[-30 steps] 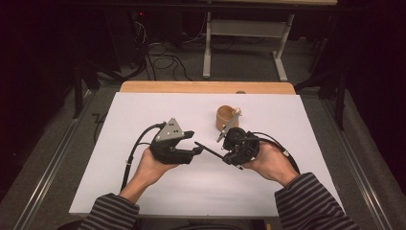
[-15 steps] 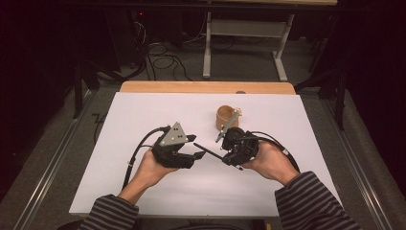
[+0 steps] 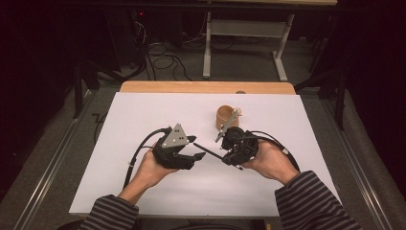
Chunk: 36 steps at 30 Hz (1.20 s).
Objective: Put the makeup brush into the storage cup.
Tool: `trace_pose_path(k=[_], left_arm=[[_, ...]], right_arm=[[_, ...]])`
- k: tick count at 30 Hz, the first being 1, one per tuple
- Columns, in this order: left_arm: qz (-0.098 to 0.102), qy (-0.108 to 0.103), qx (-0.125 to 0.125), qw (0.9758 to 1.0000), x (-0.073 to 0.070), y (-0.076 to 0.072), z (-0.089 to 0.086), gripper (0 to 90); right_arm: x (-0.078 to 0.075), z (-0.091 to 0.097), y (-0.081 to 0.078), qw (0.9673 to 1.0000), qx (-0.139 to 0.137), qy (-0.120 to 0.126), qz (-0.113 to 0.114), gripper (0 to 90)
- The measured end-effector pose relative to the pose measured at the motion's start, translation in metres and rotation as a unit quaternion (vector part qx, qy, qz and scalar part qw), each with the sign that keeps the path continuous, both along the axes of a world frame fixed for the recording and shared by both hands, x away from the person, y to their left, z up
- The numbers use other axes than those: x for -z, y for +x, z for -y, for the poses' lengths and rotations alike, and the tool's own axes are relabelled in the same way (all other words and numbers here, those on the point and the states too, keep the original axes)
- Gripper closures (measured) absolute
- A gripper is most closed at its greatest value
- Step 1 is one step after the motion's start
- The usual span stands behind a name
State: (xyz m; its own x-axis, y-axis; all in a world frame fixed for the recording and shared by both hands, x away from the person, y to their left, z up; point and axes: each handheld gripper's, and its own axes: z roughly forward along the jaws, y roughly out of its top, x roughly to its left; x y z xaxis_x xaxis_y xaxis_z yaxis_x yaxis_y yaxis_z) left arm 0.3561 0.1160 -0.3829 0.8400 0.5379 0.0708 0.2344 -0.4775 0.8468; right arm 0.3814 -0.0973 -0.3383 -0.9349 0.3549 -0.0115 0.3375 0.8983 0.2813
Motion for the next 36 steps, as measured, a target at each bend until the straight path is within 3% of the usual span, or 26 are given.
trace_pose_path(k=[16, 36], left_arm=[[0.004, -0.020, 0.009, 0.9997, -0.002, -0.004, 0.000, 41.6], [0.007, -0.007, 0.016, 0.9998, -0.001, -0.004, 0.003, 41.1]], right_arm=[[0.002, -0.006, 0.001, 1.0000, -0.005, -0.008, -0.001, 85.6], [-0.002, -0.012, 0.002, 0.9998, -0.012, -0.013, 0.000, 85.5]])
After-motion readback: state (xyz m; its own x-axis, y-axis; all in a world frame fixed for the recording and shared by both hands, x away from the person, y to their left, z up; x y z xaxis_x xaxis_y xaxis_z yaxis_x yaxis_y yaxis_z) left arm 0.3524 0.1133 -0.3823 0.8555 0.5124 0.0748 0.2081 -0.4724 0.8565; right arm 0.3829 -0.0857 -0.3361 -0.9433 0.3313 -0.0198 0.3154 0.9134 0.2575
